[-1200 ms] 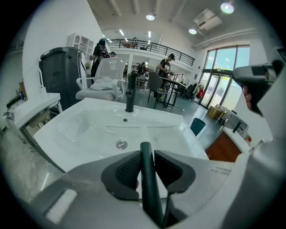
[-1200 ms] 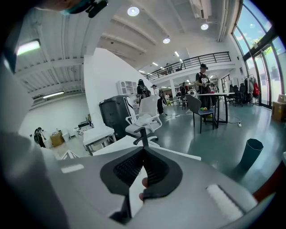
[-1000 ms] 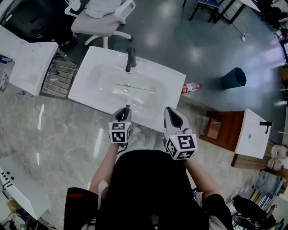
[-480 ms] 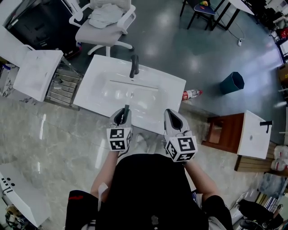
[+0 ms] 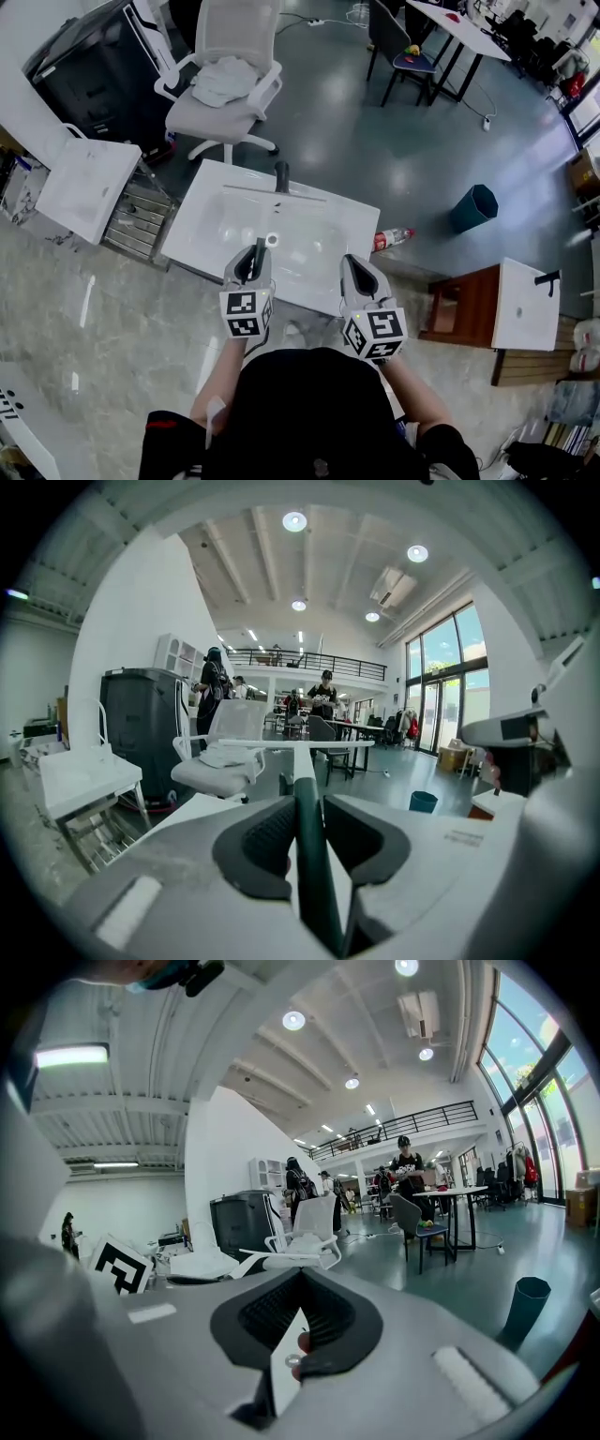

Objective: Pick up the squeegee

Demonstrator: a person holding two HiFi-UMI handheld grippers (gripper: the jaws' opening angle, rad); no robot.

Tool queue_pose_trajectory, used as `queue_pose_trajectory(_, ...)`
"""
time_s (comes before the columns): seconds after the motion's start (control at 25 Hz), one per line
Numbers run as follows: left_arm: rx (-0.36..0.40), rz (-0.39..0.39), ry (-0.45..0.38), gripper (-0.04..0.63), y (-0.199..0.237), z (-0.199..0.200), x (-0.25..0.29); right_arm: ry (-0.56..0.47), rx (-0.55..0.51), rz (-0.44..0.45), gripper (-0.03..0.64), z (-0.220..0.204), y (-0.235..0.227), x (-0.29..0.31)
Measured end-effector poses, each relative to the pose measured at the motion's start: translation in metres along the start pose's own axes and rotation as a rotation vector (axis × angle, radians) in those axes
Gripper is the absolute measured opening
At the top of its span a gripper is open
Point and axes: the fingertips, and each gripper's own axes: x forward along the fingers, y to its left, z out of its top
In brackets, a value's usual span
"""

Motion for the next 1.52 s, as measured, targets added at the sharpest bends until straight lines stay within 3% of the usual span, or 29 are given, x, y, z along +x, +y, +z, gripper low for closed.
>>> queue_pose_trajectory(0.6,0.068,-0.009,-0.229,0.107,-0.007,0.107,-0.014,-0.161,-0.053,-0.005,0.002,0.077,-0.001,-0.004)
queue_pose_trajectory(0.96,0.097,-0.010,-0.286,0.107,-0.016,0.130,-0.016,-0.231,-0.059,0.014,0.002,0.103,-0.001,-0.004)
queue_pose_trajectory(1.52,0.104,-0.043,-0.283,0.107,-0.033,0.124,-0.013,-0.239,-0.057,0.003,0.002,0.101,-0.006,-0.014)
